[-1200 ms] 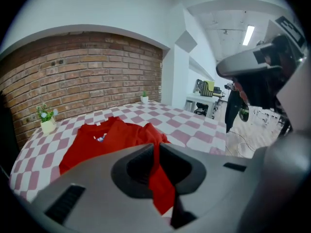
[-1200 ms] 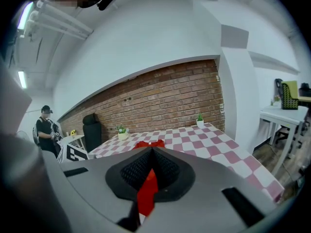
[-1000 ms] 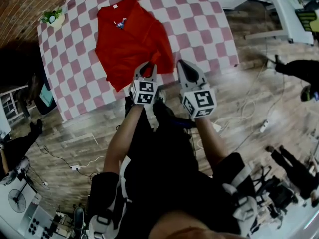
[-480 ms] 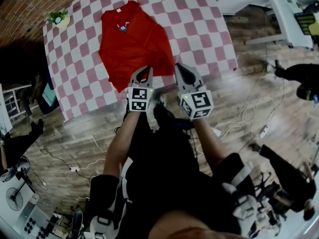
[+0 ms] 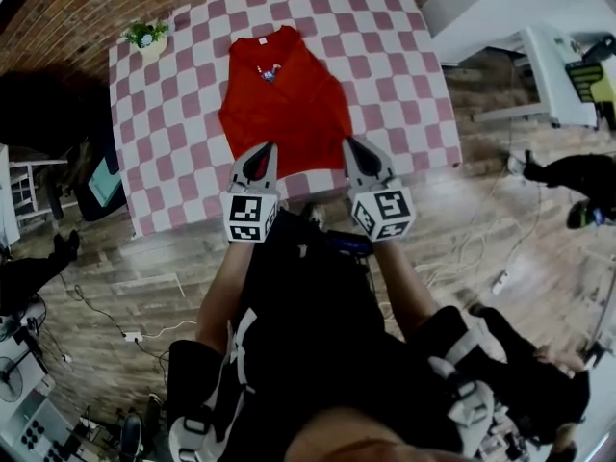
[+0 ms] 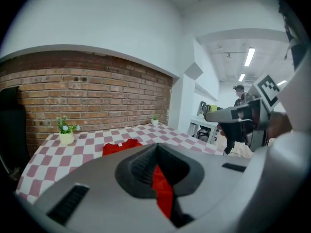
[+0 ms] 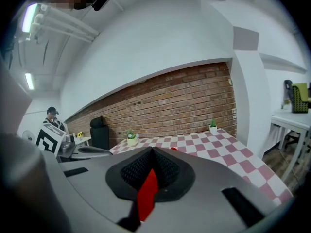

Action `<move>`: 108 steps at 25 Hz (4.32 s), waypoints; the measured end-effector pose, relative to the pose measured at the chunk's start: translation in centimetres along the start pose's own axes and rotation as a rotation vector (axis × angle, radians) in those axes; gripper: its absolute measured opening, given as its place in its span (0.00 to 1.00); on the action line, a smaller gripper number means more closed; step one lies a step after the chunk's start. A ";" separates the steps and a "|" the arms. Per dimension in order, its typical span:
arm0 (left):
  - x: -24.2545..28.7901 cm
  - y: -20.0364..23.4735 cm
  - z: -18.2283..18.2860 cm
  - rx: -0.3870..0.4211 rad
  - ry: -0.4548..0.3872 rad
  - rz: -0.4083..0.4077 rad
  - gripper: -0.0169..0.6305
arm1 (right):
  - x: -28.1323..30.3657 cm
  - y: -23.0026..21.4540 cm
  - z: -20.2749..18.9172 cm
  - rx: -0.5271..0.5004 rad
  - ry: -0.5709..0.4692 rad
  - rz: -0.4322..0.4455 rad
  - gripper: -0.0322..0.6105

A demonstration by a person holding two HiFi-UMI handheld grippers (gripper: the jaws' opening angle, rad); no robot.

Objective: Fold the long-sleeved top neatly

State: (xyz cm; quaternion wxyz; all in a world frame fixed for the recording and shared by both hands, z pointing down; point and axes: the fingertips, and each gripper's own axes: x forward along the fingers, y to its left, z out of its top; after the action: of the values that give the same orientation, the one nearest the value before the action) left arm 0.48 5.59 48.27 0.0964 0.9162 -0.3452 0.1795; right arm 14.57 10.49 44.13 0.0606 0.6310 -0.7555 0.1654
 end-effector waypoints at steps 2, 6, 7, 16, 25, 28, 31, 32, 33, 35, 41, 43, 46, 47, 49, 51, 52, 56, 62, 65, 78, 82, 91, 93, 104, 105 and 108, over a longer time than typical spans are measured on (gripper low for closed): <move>-0.9 2.0 0.8 0.004 -0.009 0.001 0.04 | 1.0 1.0 1.1 -0.017 -0.004 0.003 0.06; -1.8 5.7 1.8 -0.009 -0.014 0.003 0.04 | 2.8 2.7 2.4 -0.024 -0.001 -0.003 0.06; -2.0 6.4 2.1 -0.010 -0.017 0.004 0.04 | 3.3 3.2 2.8 -0.025 -0.003 -0.002 0.06; -3.0 10.4 3.5 -0.011 -0.042 0.005 0.04 | 7.0 6.1 4.5 -0.057 -0.018 0.025 0.06; -0.2 13.3 2.9 -0.032 -0.010 0.025 0.04 | 11.6 4.8 4.4 -0.060 0.010 0.082 0.06; 1.5 14.1 2.7 -0.049 0.002 0.040 0.04 | 13.8 3.9 4.4 -0.061 0.028 0.118 0.06; 4.0 15.4 2.6 -0.044 0.022 0.052 0.06 | 16.4 2.7 4.3 -0.072 0.067 0.143 0.07; 5.0 15.6 2.5 -0.052 0.032 0.040 0.13 | 17.4 2.3 4.1 -0.076 0.087 0.152 0.07; 6.1 15.9 2.2 -0.066 0.044 0.026 0.23 | 18.3 1.9 3.8 -0.083 0.111 0.162 0.11; 8.0 16.9 1.7 -0.093 0.077 0.015 0.26 | 20.3 0.9 3.0 -0.098 0.166 0.184 0.21; 14.2 20.9 0.9 -0.071 0.151 0.002 0.30 | 26.9 -3.1 2.0 -0.175 0.243 0.212 0.23; 16.2 21.8 0.2 -0.044 0.196 -0.017 0.32 | 29.1 -4.4 1.7 -0.216 0.277 0.231 0.24; 19.2 23.3 -1.1 0.021 0.265 -0.035 0.33 | 32.5 -6.3 0.7 -0.267 0.340 0.269 0.25; 20.2 23.9 -1.6 0.036 0.286 -0.038 0.33 | 33.6 -6.8 0.3 -0.288 0.359 0.282 0.26; 22.0 24.9 -2.9 0.059 0.327 -0.046 0.33 | 35.8 -7.8 -0.8 -0.328 0.408 0.308 0.26; 23.5 25.7 -4.3 0.078 0.368 -0.063 0.34 | 37.8 -8.6 -2.3 -0.361 0.465 0.338 0.27; 24.3 26.0 -5.0 0.088 0.388 -0.072 0.35 | 38.7 -9.0 -3.0 -0.376 0.487 0.352 0.27; 26.9 27.5 -8.0 0.118 0.468 -0.100 0.35 | 42.1 -10.5 -5.4 -0.425 0.566 0.395 0.27; 29.8 30.1 -9.5 0.184 0.554 -0.131 0.36 | 45.1 -12.3 -9.2 -0.512 0.721 0.479 0.33; 31.1 30.6 -10.0 0.219 0.593 -0.172 0.36 | 46.2 -13.0 -10.4 -0.537 0.765 0.504 0.33; 32.4 30.1 -11.8 0.270 0.695 -0.325 0.26 | 48.4 -14.6 -12.9 -0.511 0.865 0.530 0.32; 32.2 29.9 -11.9 0.284 0.708 -0.344 0.22 | 48.2 -14.8 -12.9 -0.518 0.871 0.535 0.26; 32.1 30.6 -11.6 0.308 0.671 -0.337 0.08 | 48.6 -15.4 -12.3 -0.516 0.845 0.501 0.13; 32.2 31.0 -11.1 0.324 0.658 -0.318 0.07 | 48.8 -15.5 -11.8 -0.520 0.827 0.483 0.12; 32.6 34.6 -4.5 0.416 0.480 -0.109 0.07 | 50.5 -15.0 -4.8 -0.575 0.652 0.394 0.11; 32.5 34.8 -3.6 0.429 0.461 -0.093 0.07 | 50.4 -15.0 -4.0 -0.579 0.634 0.388 0.11; 31.6 35.0 -1.6 0.448 0.429 -0.066 0.07 | 49.9 -14.4 -1.7 -0.593 0.588 0.375 0.11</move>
State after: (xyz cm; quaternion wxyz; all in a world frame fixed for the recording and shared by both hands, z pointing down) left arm -1.21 -38.80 64.13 -0.0316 0.8666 -0.2390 0.4370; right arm 18.54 -37.65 63.24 0.4196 0.3651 -0.8220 0.1223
